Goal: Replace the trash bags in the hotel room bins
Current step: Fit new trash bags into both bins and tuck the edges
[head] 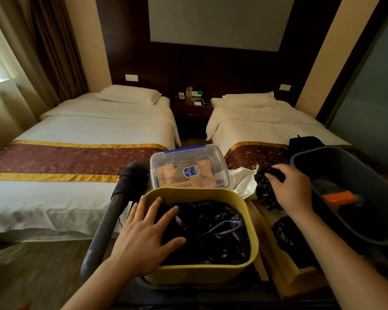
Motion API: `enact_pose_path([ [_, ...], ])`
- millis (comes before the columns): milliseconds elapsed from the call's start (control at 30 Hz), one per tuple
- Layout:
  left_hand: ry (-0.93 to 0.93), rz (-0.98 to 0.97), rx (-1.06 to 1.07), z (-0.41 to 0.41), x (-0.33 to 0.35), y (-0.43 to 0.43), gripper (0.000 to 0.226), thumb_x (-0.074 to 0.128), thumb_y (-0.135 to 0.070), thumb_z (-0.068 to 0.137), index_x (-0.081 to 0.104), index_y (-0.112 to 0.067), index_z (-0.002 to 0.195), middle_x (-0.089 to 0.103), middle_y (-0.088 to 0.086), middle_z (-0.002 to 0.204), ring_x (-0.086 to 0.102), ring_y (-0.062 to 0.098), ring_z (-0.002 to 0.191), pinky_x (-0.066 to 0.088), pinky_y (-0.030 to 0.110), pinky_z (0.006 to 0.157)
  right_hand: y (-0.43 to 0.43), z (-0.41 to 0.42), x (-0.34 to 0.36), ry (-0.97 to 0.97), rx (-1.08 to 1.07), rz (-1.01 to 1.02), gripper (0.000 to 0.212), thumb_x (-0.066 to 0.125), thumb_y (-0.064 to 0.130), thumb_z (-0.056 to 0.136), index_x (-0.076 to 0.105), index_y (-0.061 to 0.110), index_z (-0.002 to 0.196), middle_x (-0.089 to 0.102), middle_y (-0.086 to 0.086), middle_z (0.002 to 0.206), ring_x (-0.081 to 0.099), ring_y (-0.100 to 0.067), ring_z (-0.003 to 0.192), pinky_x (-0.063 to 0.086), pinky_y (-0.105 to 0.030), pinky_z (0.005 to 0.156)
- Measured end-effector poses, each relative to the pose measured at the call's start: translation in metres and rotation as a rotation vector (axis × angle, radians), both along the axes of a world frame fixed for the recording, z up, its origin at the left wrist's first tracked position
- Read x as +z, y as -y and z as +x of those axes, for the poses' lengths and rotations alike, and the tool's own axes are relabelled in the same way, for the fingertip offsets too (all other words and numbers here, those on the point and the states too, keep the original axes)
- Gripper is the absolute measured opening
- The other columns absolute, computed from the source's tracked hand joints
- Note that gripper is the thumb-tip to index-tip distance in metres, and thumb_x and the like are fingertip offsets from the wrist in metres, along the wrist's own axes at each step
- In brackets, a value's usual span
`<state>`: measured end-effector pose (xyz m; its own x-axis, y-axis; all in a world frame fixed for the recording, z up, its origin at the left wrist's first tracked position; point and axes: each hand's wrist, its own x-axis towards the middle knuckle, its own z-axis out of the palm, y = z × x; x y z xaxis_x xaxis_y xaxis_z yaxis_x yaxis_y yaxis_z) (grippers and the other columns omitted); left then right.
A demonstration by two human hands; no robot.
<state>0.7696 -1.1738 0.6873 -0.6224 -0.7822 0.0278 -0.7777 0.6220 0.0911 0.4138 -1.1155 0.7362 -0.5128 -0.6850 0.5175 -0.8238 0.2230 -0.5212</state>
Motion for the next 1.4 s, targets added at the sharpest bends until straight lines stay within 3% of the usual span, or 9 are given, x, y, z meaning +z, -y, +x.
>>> enact_pose_path([
  [367,-0.109,0.074,0.027,0.001,0.001,0.001,0.08,0.014,-0.088,0.08,0.003,-0.052,0.151,-0.003,-0.01,0.165,-0.02,0.02,0.149,-0.004,0.041,0.121,-0.011,0.103,0.046,0.478,0.403,-0.226,0.017,0.077,0.017,0.084,0.071,0.026,0.097,0.073,0.009,0.092,0.07,-0.008,0.092,0.061,-0.036,0.081],
  [467,-0.42,0.237,0.075,0.007,0.011,-0.005,0.082,0.036,-0.087,0.074,0.024,-0.053,0.147,0.023,-0.018,0.158,0.013,0.01,0.15,0.024,0.039,0.121,-0.004,0.124,0.049,0.612,0.514,-0.211,0.016,0.078,0.014,0.083,0.074,0.022,0.096,0.076,0.005,0.092,0.072,-0.01,0.092,0.061,-0.04,0.085],
  [567,-0.945,0.53,0.13,0.018,0.032,-0.022,0.079,0.075,-0.049,0.067,0.042,-0.049,0.139,0.049,-0.02,0.139,0.046,-0.001,0.13,0.043,0.037,0.109,0.005,0.146,0.049,0.702,0.601,-0.189,0.017,0.08,0.02,0.082,0.075,0.021,0.098,0.076,0.001,0.097,0.072,-0.016,0.096,0.059,-0.044,0.09],
  [700,-1.326,0.805,0.167,0.038,0.055,-0.049,0.089,0.078,-0.039,0.067,0.037,-0.042,0.146,0.056,-0.009,0.137,0.056,0.008,0.126,0.052,0.03,0.097,0.015,0.19,0.045,0.768,0.749,-0.111,0.012,0.079,0.019,0.083,0.074,0.026,0.091,0.076,0.005,0.093,0.071,-0.013,0.094,0.058,-0.04,0.089],
  [867,-1.538,0.673,0.416,0.076,0.063,-0.067,0.036,0.065,-0.022,0.09,0.061,-0.023,0.126,0.073,0.008,0.112,0.07,0.028,0.104,0.057,0.031,0.079,0.021,0.261,0.043,0.796,0.953,0.054,0.016,0.072,0.01,0.088,0.07,0.025,0.091,0.073,0.022,0.088,0.07,0.0,0.089,0.059,-0.025,0.082],
  [1033,-1.641,0.28,0.718,0.154,0.056,-0.068,0.014,0.064,-0.006,0.09,0.076,-0.012,0.094,0.077,0.009,0.086,0.073,0.023,0.079,0.056,0.029,0.061,0.036,0.33,0.036,0.849,1.012,0.134,0.021,0.07,0.002,0.089,0.071,0.018,0.101,0.079,-0.002,0.089,0.075,-0.017,0.086,0.06,-0.029,0.077],
  [1200,-1.759,0.137,0.991,0.267,0.032,-0.055,0.019,0.065,0.001,0.085,0.077,-0.014,0.083,0.076,0.01,0.081,0.072,0.027,0.079,0.055,0.036,0.066,0.059,0.418,0.027,0.979,0.959,0.192,0.025,0.055,-0.006,0.095,0.071,0.013,0.1,0.077,-0.009,0.084,0.074,-0.025,0.078,0.06,-0.032,0.066],
  [1333,-1.287,0.082,0.975,0.361,0.009,-0.052,0.027,0.072,-0.003,0.078,0.076,-0.029,0.085,0.076,0.001,0.083,0.073,0.017,0.08,0.058,0.038,0.075,0.074,0.489,0.015,1.051,0.946,0.342,0.031,0.052,-0.003,0.096,0.075,0.018,0.091,0.074,-0.016,0.094,0.072,-0.034,0.085,0.061,-0.048,0.073],
  [1400,-1.117,0.242,0.871,0.404,0.008,-0.051,0.018,0.075,-0.013,0.076,0.076,-0.03,0.083,0.076,-0.002,0.078,0.071,0.011,0.072,0.057,0.034,0.071,0.086,0.517,0.016,1.126,0.971,0.417,0.033,0.048,-0.003,0.097,0.074,0.016,0.091,0.073,-0.016,0.091,0.071,-0.031,0.078,0.061,-0.043,0.062],
])
